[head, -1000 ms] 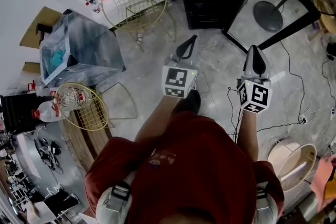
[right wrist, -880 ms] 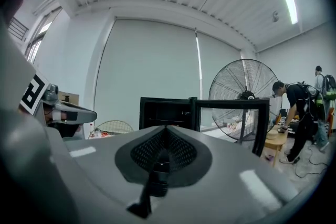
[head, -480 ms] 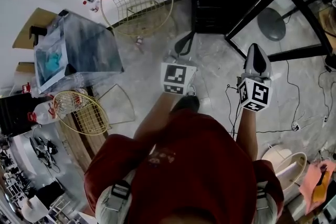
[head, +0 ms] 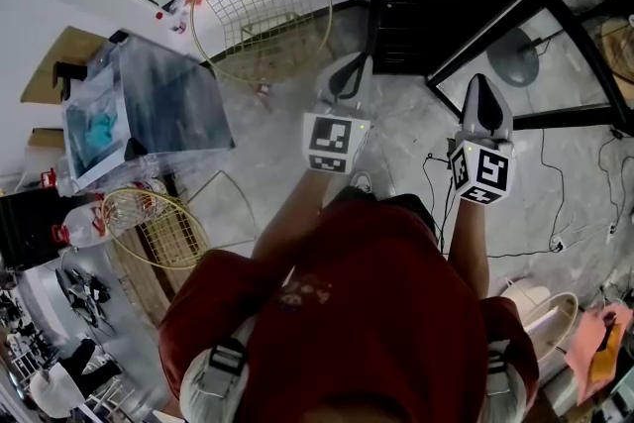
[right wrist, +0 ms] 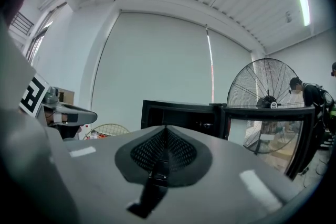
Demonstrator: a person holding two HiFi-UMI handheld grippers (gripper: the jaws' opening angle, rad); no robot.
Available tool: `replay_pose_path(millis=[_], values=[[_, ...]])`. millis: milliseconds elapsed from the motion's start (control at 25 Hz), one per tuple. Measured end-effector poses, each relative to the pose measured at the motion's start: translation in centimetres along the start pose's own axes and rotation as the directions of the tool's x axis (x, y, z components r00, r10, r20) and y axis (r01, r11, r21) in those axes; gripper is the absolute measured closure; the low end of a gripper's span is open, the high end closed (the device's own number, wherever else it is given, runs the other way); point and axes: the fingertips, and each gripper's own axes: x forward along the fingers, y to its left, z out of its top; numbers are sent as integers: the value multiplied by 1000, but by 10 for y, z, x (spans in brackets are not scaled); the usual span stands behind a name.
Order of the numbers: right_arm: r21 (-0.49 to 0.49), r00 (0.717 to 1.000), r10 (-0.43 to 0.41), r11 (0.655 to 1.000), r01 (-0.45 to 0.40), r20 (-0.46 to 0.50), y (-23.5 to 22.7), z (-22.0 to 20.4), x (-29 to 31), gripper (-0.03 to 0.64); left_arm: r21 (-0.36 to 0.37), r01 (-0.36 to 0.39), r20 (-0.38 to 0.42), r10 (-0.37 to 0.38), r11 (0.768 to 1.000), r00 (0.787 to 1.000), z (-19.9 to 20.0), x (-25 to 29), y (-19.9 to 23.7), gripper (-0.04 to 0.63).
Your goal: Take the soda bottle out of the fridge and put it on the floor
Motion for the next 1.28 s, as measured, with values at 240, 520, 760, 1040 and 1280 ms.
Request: replay_pose_path(millis=[240, 520, 760, 1040, 1280], values=[[-4, 1000, 6, 1000, -6, 19, -9, 3, 13, 615, 10, -13, 8, 13, 1000, 1000, 2, 10, 3, 597], [13, 997, 64, 998, -64, 40, -27, -5, 37, 615, 48, -65, 27, 63, 997, 998, 6, 31, -5, 597], [7, 993, 109, 994, -109, 39, -77, -1, 70, 615, 53, -113, 29, 112, 992, 993, 20, 79, -25, 597], [8, 977, 213, 977, -213, 28, -132, -2, 123, 615, 72, -200, 32, 199, 977, 980, 36, 147, -50, 597], [14, 953, 301, 953, -302, 28, -166, -12, 156, 615, 69, -273, 40, 271, 959, 962, 36, 192, -71, 597]])
